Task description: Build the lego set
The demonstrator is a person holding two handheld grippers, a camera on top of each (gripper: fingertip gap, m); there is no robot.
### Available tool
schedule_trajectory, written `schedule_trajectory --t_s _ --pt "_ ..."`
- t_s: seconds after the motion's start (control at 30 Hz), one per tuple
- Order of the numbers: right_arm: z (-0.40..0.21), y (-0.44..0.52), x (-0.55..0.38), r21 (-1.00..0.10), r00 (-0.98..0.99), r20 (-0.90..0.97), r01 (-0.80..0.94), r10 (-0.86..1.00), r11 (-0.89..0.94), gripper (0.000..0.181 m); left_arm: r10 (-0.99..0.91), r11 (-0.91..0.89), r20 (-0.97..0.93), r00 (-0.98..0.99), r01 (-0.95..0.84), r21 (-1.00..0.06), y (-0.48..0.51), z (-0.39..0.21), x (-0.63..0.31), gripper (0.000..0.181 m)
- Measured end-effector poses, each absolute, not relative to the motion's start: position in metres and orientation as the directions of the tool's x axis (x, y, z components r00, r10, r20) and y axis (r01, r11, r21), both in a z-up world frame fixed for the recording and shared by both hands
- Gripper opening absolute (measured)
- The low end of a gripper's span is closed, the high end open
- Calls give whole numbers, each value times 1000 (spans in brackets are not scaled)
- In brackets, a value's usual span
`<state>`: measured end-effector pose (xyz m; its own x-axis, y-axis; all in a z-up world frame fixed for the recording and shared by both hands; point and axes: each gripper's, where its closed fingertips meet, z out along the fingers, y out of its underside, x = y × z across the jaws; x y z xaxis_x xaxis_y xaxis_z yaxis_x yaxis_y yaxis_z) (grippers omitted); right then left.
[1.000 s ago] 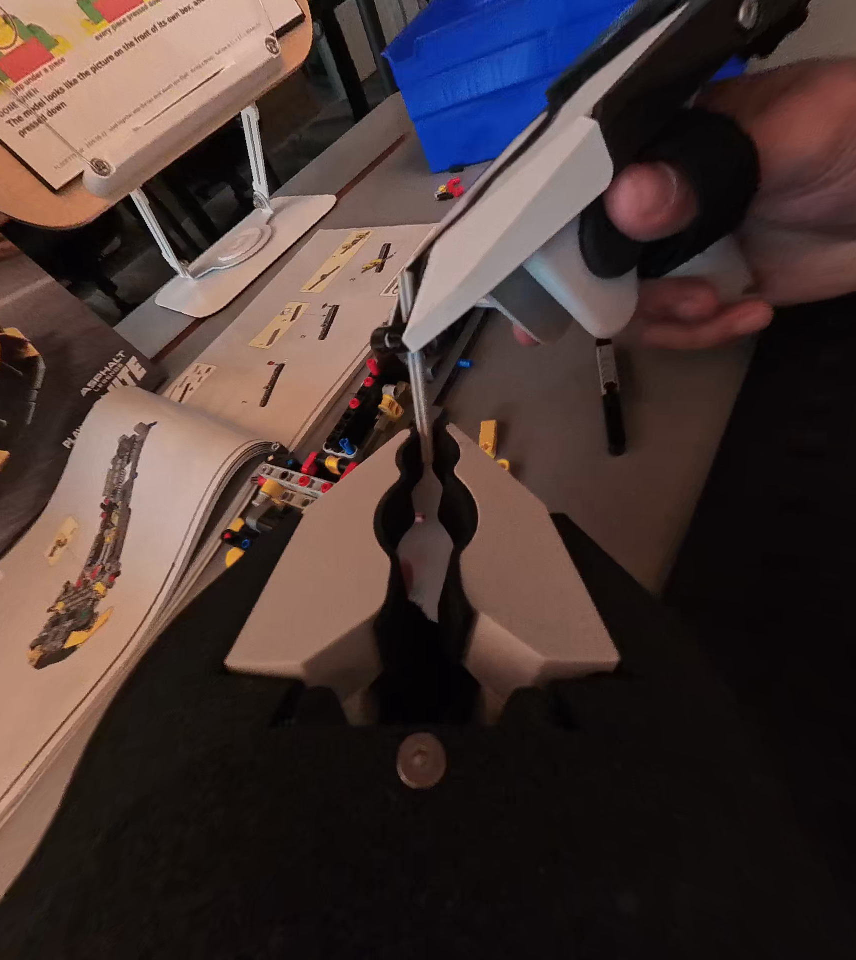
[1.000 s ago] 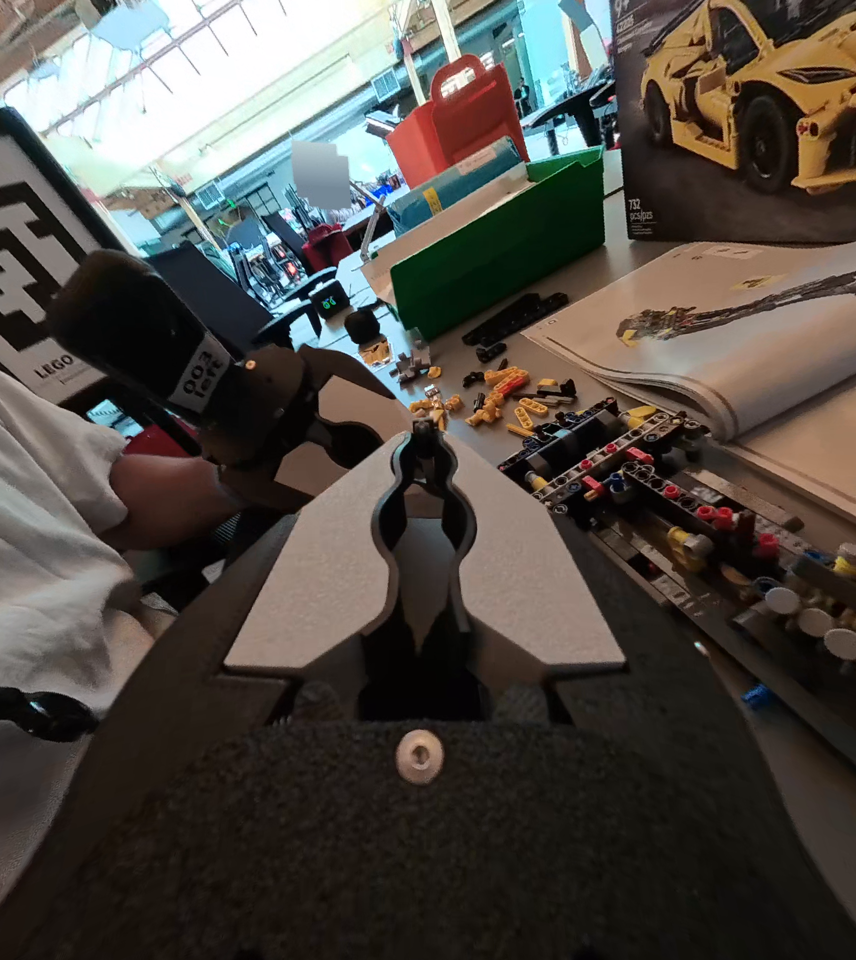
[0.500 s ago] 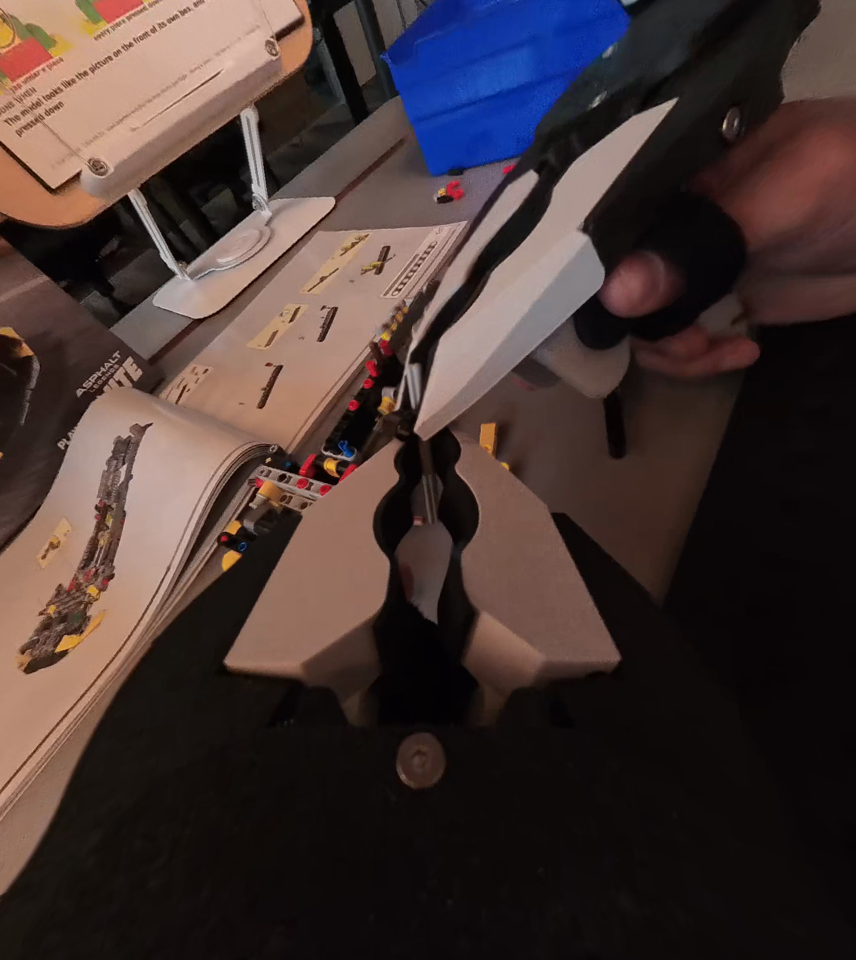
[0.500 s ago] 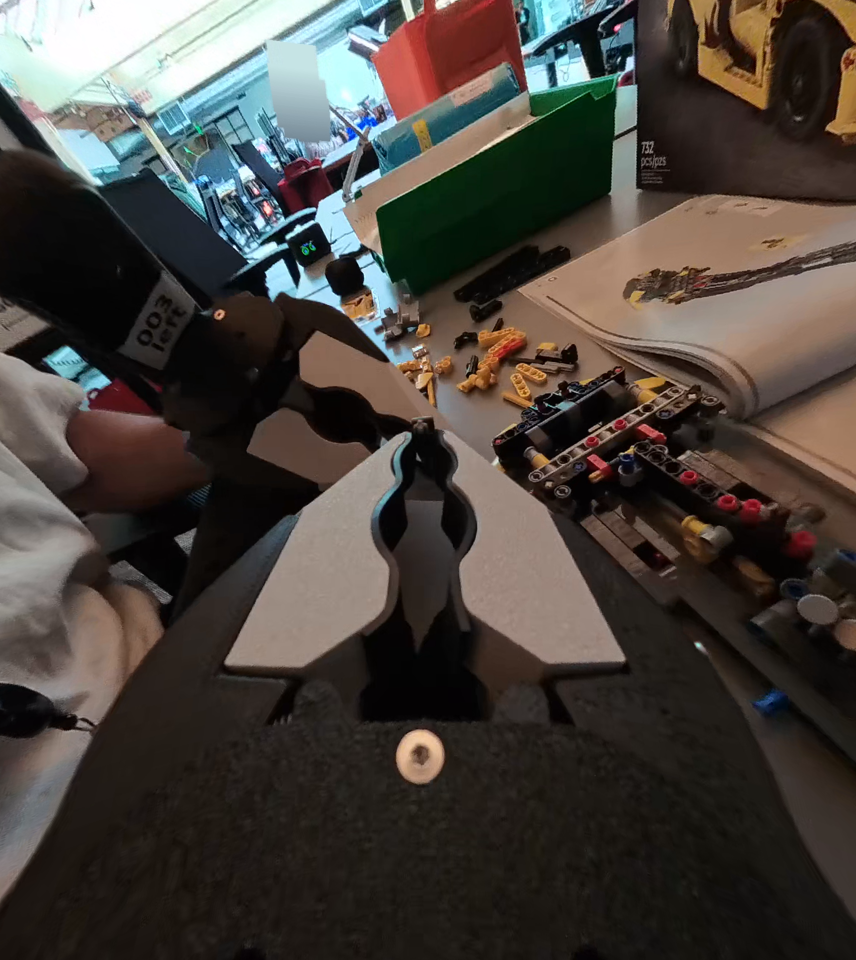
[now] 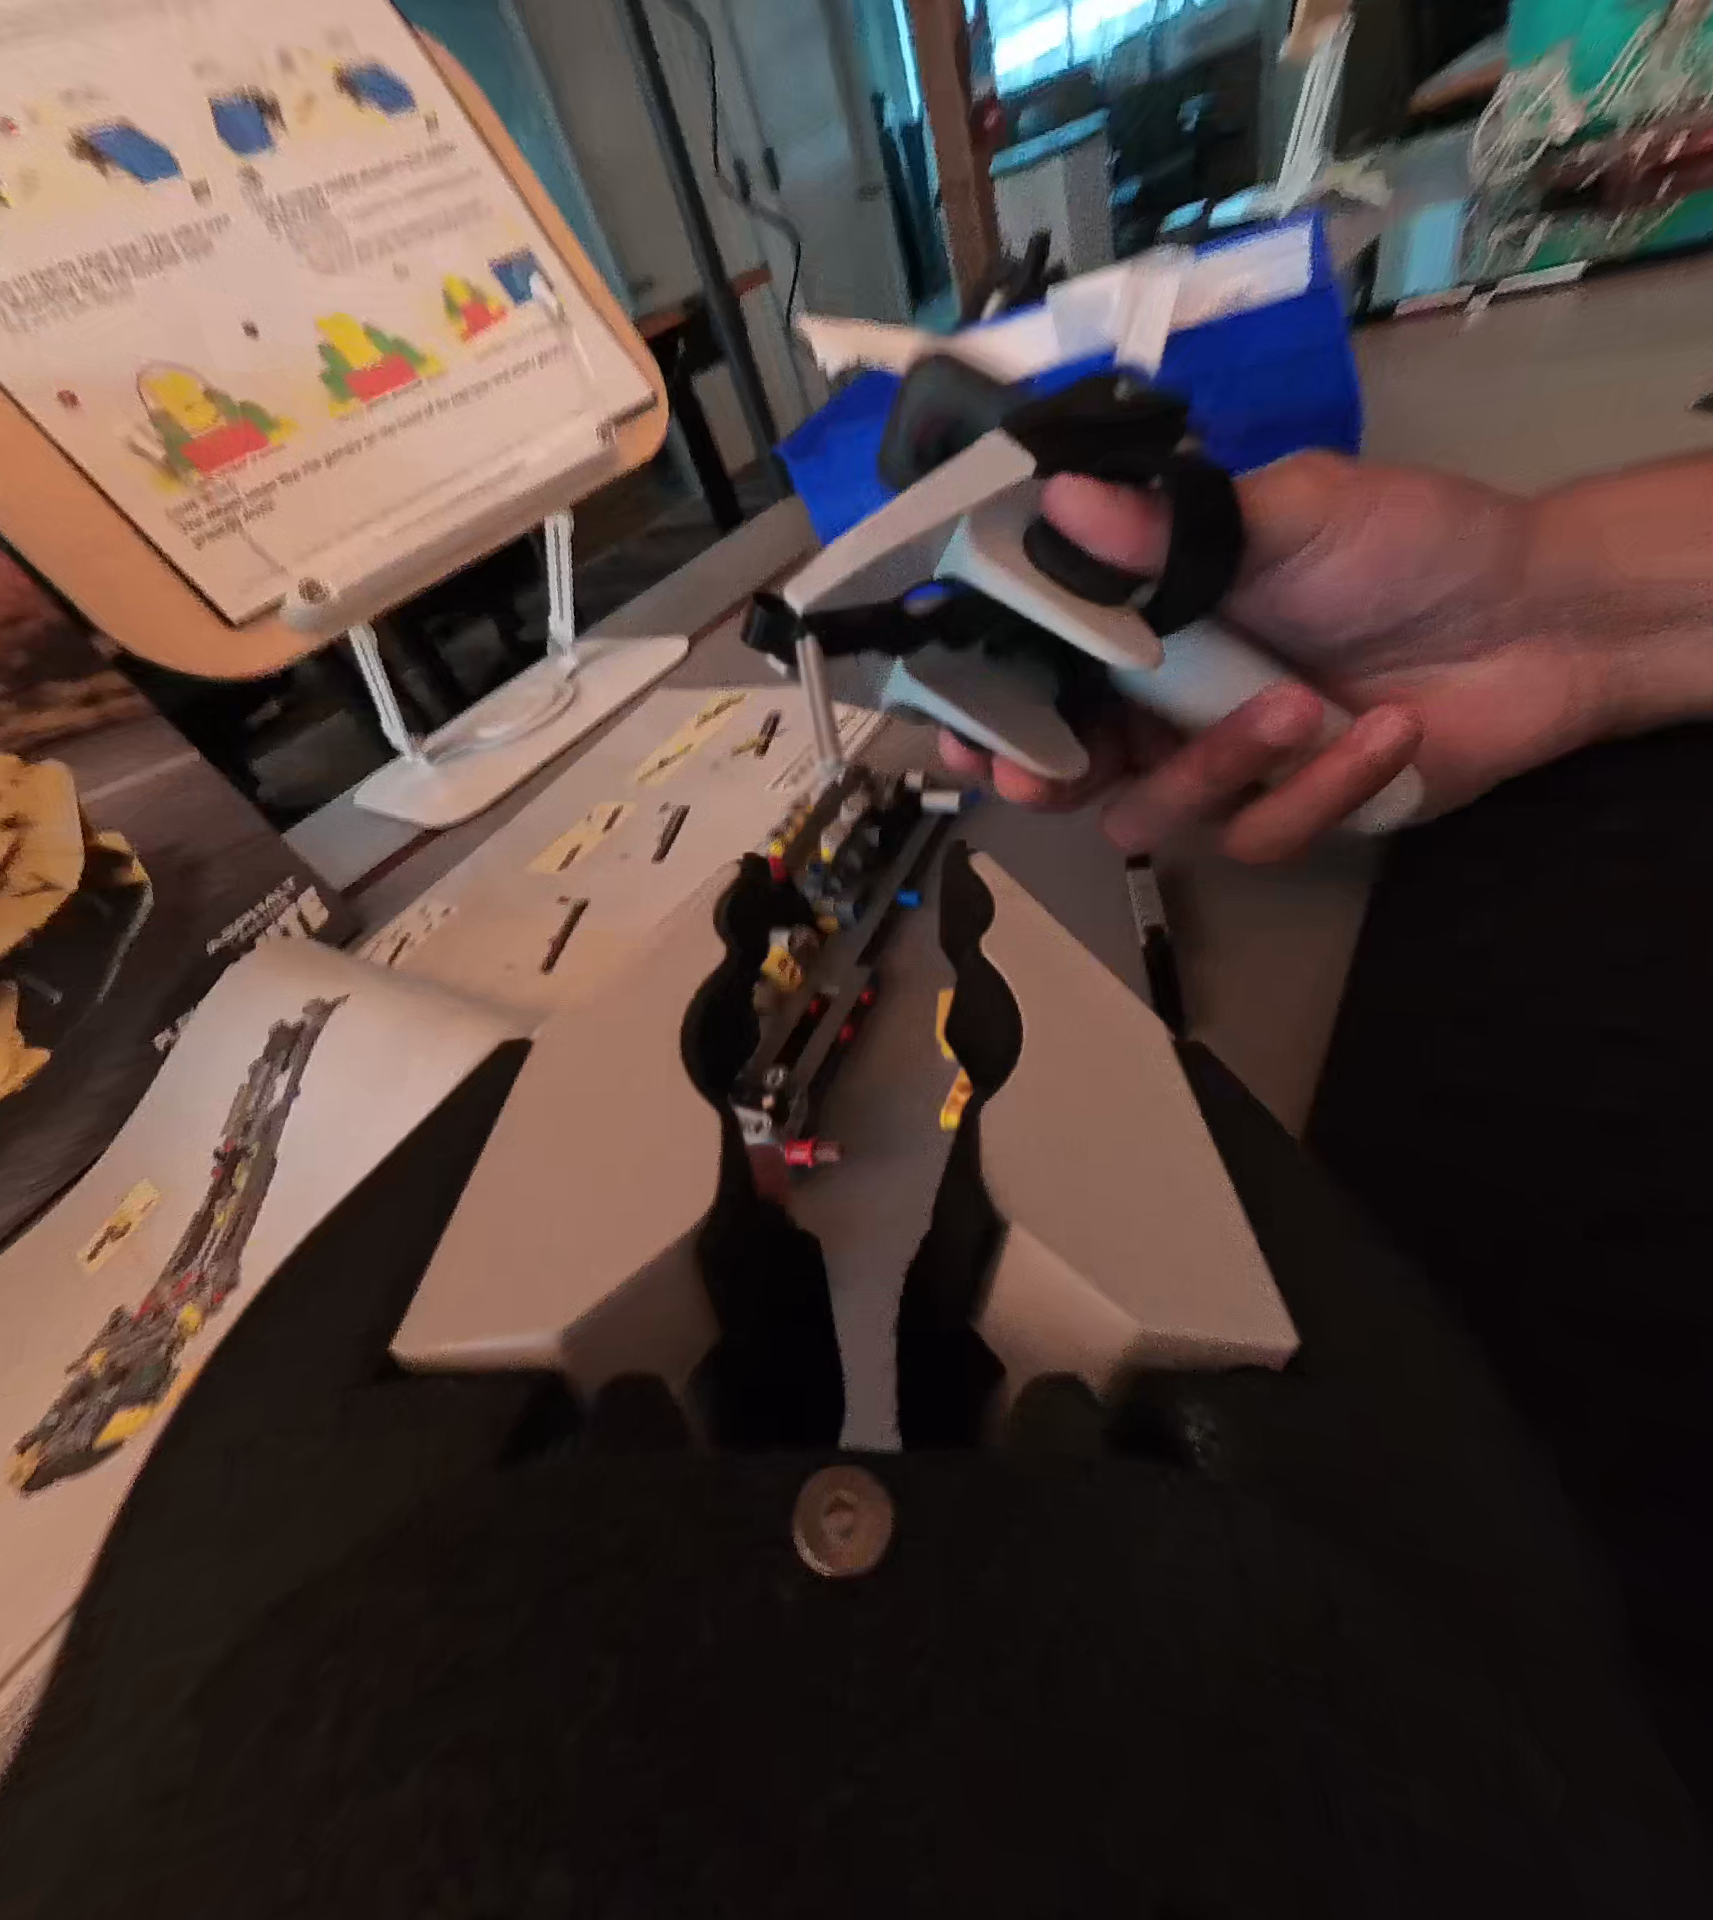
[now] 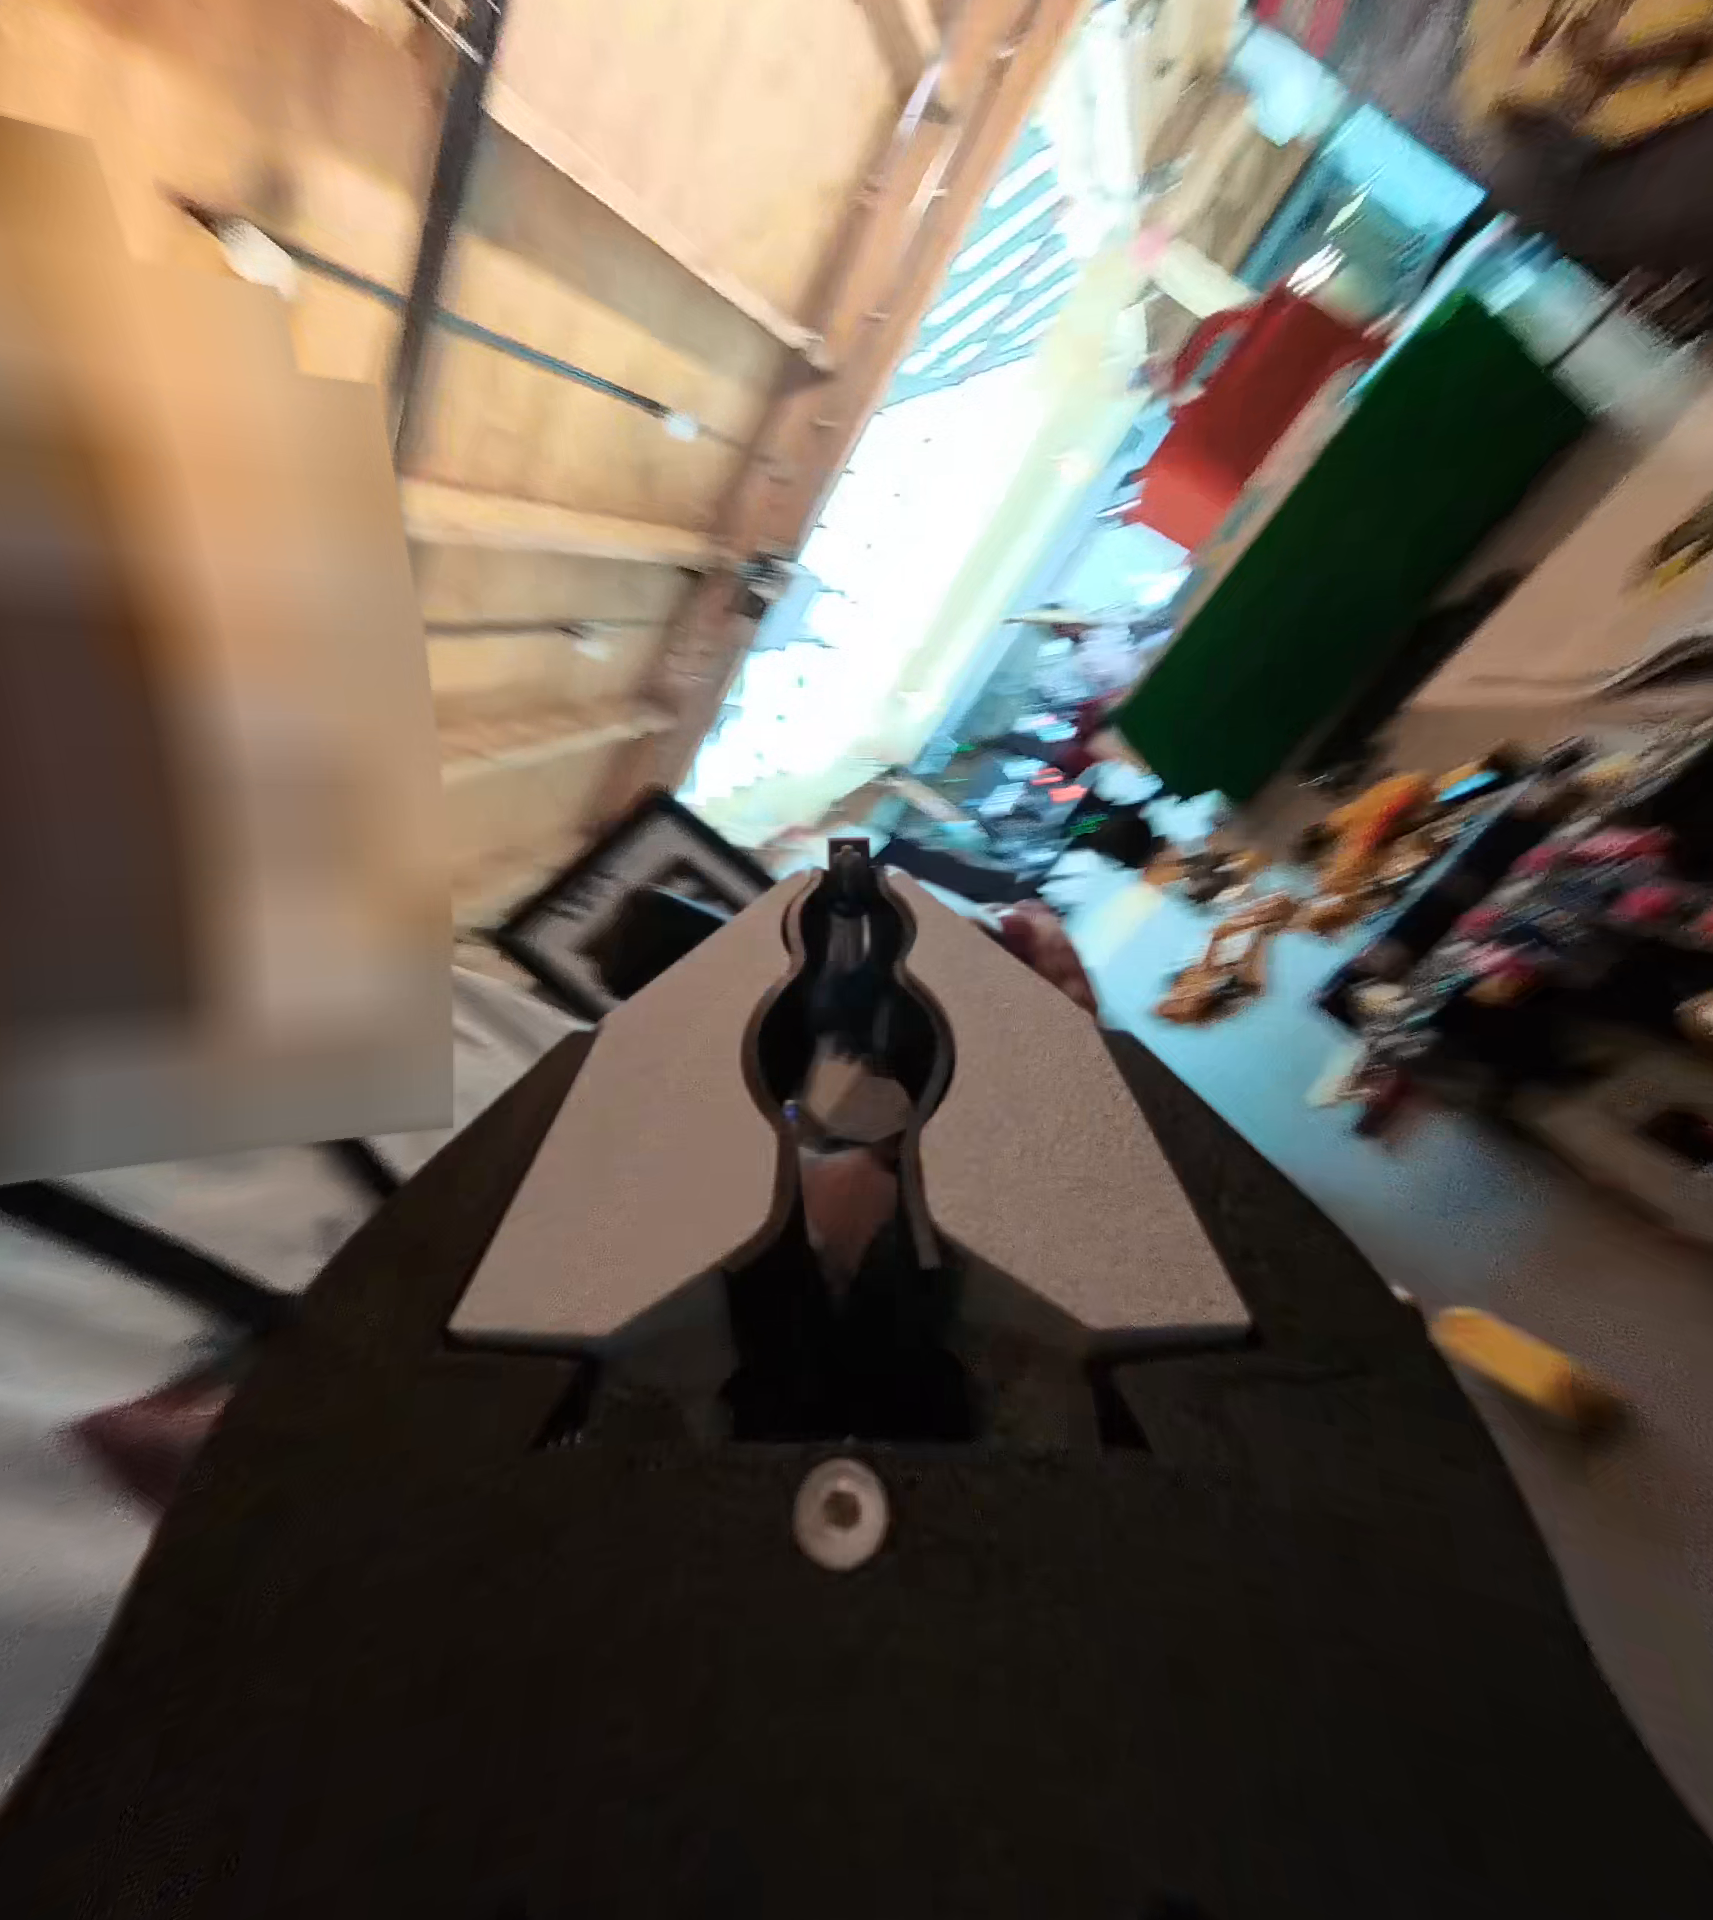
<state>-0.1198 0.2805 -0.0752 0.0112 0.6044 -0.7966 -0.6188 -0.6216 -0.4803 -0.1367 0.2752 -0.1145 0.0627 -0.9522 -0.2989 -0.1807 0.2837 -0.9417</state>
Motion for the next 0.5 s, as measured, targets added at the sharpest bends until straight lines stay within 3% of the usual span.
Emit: schedule_trajectory --t_s 0.03,0.2,0.5 --pt "-75 279 -122 -417 -68 -819 -612 569 -672 6 -948 301 -312 63 -139 -943 273 -108 -137 30" --pt "-79 279 -134 -422 -54 -828 -594 558 -685 6 -873 468 -469 133 -36 -883 270 -90 -139 6" --pt "-78 274 -137 -468 -16 -815 -570 579 -675 5 -888 449 -447 107 -8 -894 270 -86 -141 3"
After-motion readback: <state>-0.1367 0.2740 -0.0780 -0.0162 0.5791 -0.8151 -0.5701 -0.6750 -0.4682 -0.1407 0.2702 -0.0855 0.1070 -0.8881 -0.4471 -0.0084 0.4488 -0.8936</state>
